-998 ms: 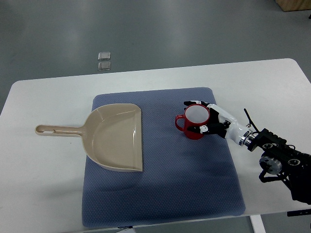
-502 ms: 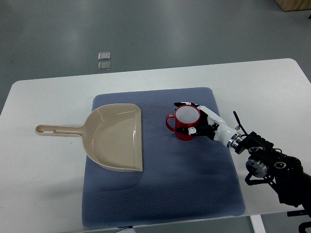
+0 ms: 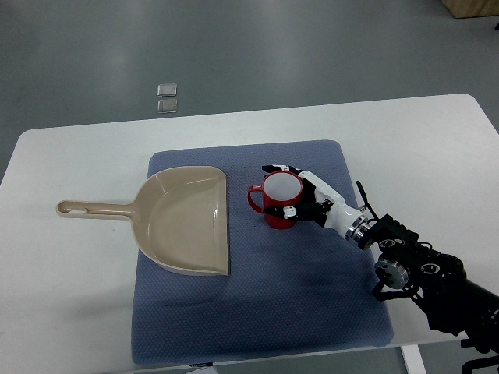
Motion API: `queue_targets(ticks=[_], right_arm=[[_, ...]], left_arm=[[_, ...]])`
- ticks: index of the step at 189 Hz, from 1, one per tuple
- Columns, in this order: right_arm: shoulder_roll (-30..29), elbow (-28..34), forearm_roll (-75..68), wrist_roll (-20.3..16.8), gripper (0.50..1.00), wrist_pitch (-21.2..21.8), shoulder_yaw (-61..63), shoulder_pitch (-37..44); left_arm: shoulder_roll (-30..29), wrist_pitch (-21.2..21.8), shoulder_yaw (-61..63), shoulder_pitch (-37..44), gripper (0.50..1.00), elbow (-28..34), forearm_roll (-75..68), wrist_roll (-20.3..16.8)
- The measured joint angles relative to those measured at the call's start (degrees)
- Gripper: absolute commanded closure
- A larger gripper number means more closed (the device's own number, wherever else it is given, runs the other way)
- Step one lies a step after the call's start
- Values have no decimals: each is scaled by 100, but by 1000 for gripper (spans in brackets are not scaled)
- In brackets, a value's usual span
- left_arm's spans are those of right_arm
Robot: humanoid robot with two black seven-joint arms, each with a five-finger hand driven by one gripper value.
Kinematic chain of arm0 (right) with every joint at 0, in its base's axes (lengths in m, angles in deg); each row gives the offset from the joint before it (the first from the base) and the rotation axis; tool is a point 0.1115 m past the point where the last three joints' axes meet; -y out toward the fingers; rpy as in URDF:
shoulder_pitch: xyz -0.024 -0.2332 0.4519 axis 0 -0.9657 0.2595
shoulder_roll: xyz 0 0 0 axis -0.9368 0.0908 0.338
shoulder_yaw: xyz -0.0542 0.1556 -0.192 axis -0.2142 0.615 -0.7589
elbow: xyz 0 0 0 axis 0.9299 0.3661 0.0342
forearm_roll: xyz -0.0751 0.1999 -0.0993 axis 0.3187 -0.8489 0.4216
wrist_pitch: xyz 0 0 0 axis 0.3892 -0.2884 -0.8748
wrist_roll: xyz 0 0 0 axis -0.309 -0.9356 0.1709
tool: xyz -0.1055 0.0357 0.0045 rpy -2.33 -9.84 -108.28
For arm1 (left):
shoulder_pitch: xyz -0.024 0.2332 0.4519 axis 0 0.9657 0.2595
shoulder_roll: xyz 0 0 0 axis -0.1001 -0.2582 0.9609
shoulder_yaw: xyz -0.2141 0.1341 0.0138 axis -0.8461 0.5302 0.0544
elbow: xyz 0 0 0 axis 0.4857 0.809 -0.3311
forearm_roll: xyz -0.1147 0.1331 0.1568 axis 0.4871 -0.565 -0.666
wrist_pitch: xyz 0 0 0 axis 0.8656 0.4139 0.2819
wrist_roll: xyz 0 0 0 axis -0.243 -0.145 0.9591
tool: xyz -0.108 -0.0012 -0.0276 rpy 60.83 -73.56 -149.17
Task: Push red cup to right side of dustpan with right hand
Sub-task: 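Push the red mug with the right hand toward the dustpan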
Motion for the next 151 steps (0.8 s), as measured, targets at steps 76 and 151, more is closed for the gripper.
queue_targets(ticks=[76, 151], right_arm=[[-177, 11, 0, 0, 568, -109, -262, 149], [-184, 45, -6, 0, 568, -126, -394, 145]], left_arm=[[0, 0, -16, -1, 500, 7, 0, -1], [0, 0, -26, 9, 500, 9, 0, -6]])
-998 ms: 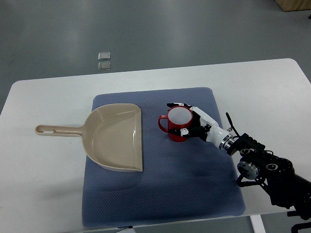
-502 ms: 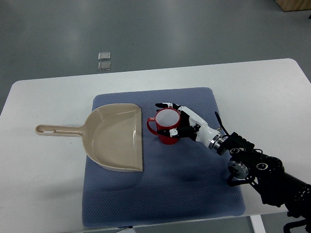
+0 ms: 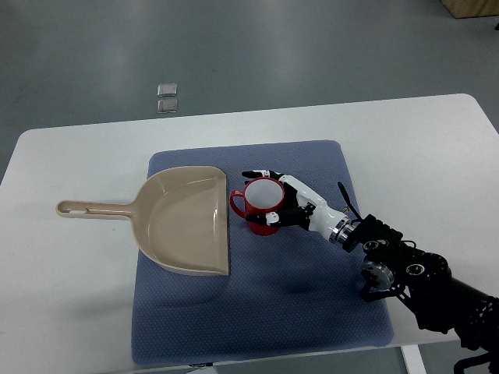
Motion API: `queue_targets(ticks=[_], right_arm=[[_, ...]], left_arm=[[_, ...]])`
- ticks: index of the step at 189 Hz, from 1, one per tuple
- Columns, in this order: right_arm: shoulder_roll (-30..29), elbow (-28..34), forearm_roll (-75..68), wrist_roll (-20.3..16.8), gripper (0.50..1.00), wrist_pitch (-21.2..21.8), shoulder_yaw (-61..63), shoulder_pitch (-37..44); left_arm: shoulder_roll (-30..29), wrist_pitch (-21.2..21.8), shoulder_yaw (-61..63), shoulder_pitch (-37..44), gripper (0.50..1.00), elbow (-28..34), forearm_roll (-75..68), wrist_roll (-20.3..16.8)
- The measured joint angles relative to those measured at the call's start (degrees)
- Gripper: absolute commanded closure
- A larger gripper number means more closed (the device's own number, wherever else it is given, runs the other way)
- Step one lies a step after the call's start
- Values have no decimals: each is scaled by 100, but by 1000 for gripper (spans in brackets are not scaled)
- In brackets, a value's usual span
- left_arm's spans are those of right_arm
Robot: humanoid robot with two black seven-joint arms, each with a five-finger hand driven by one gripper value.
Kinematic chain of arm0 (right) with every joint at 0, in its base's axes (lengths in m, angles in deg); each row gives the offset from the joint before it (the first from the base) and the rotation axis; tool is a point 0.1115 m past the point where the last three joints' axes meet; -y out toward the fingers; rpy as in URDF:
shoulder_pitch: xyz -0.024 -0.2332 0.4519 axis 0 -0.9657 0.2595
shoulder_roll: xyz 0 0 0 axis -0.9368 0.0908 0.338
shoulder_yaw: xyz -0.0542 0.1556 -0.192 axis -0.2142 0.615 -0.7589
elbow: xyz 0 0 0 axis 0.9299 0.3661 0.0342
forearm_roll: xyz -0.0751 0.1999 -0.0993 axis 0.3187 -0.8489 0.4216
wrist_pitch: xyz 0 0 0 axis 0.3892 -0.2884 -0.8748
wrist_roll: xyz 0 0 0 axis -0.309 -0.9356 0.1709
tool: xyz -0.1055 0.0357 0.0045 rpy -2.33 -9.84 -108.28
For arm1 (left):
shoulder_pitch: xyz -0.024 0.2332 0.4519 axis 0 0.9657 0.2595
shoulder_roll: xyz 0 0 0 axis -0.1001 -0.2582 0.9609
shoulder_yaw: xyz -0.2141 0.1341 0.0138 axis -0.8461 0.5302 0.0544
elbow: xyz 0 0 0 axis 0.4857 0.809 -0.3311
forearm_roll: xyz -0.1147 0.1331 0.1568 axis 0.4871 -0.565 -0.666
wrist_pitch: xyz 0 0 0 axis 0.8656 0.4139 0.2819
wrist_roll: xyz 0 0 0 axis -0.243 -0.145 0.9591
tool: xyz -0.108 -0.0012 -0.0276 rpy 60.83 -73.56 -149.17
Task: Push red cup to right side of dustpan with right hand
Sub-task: 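Push the red mug with the right hand toward the dustpan, then nudge the red mug with the right hand against the dustpan's edge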
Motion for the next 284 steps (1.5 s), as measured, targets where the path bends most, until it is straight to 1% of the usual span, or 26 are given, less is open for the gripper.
queue_targets(ticks=[217, 284], right_arm=[[0, 227, -1, 0, 568, -177, -247, 29], [0, 237, -109, 0, 568, -124, -223, 115]], left_arm=[[0, 0, -1, 0, 500, 0, 0, -1], [0, 2, 6, 0, 500, 2, 0, 4]])
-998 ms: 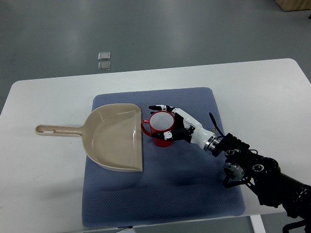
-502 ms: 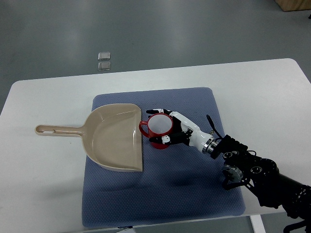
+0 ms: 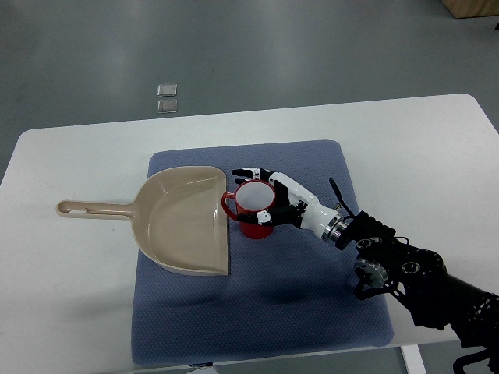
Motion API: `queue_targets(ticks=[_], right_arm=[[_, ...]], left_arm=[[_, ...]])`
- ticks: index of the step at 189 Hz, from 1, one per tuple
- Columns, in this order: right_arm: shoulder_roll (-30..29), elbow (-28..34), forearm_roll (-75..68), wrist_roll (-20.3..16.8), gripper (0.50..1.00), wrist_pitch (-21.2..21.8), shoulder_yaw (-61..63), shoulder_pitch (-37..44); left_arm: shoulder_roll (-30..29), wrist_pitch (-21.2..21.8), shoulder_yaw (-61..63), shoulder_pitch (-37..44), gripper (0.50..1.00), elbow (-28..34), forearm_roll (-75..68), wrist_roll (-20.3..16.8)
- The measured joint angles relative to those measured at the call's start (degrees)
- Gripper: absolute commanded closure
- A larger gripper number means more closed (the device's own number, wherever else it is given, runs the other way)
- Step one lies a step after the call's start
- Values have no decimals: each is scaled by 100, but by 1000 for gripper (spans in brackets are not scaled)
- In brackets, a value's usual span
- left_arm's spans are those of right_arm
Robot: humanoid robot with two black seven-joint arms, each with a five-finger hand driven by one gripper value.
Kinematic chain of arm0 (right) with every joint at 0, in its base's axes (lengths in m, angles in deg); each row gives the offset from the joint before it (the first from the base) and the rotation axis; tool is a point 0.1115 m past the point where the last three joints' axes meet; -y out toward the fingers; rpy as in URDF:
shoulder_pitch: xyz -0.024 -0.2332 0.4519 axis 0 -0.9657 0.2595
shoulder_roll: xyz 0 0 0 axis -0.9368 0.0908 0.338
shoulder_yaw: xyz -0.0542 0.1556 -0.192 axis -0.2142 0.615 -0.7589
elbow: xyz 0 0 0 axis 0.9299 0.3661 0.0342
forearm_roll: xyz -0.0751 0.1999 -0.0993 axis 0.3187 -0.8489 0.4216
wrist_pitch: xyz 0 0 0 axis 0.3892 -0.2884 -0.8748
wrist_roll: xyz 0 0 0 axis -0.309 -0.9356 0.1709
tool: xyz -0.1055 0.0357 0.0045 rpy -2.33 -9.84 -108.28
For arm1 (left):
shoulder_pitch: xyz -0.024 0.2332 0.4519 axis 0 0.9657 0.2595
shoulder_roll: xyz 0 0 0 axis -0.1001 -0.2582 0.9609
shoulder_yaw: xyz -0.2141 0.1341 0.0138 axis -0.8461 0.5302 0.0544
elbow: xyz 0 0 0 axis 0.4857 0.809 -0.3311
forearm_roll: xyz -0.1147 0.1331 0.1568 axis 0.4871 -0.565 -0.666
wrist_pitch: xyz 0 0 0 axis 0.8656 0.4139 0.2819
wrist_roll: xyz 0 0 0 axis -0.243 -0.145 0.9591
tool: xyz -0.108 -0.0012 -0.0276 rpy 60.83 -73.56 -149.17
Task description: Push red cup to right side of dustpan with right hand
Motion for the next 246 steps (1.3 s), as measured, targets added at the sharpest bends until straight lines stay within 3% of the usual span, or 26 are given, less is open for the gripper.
queue_targets(ticks=[163, 200, 246], right_arm=[[0, 54, -621, 0, 566, 48, 128, 269], [0, 41, -1637, -2, 566, 89, 647, 321], [481, -4, -3913, -931, 566, 191, 1012, 408]], left_arm=[[0, 0, 0, 0, 500, -2, 0, 1], [0, 0, 2, 0, 500, -2, 0, 1], [0, 0, 14, 0, 500, -5, 0, 1]])
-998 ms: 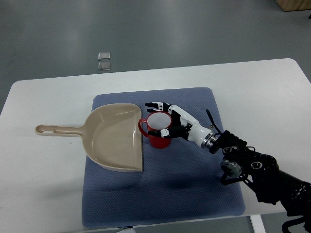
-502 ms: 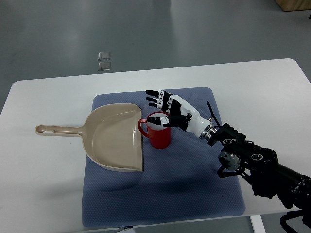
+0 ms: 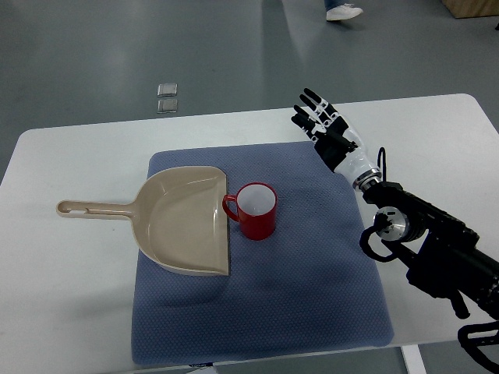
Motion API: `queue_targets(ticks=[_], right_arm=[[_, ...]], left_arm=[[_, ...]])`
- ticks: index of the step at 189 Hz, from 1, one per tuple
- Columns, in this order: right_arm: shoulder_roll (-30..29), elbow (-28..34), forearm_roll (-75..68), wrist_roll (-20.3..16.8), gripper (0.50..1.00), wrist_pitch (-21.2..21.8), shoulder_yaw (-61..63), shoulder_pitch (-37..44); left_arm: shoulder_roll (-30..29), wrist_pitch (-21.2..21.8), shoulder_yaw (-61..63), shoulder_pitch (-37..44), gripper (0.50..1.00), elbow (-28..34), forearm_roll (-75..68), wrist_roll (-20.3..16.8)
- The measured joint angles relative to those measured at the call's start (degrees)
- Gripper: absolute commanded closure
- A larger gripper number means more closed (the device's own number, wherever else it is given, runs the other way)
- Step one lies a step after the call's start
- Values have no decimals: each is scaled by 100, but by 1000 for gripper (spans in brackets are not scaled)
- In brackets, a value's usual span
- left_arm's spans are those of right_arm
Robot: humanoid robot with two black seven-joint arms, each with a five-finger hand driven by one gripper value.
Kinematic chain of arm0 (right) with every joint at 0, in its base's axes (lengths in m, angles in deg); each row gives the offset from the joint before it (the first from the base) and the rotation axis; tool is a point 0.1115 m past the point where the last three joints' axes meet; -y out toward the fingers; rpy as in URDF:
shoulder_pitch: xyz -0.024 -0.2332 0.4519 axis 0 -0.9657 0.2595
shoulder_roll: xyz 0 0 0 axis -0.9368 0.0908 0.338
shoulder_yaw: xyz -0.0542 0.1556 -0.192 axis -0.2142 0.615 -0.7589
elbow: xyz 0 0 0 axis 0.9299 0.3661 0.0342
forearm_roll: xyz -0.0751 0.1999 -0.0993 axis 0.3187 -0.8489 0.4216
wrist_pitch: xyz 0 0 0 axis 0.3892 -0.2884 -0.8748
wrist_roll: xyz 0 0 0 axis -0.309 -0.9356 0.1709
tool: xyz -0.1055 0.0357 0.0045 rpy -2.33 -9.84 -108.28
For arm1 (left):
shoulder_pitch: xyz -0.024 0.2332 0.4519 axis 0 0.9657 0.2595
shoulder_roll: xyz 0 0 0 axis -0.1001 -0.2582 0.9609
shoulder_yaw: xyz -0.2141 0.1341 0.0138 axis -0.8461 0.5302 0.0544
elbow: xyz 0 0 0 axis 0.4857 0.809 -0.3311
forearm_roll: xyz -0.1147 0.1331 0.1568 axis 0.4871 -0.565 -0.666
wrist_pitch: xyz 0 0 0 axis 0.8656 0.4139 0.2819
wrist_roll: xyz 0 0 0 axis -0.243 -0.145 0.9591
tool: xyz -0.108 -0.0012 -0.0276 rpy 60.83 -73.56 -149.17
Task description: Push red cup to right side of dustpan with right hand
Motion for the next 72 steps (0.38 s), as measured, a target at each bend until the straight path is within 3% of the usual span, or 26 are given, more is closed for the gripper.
queue_targets(ticks=[40, 72], right_arm=[[357, -94, -310, -90, 566, 991, 41, -14], [439, -145, -296, -91, 566, 1271, 14, -27]], left_arm=[[0, -2, 13, 0, 500, -15, -5, 0], [0, -4, 14, 0, 500, -16, -9, 2]])
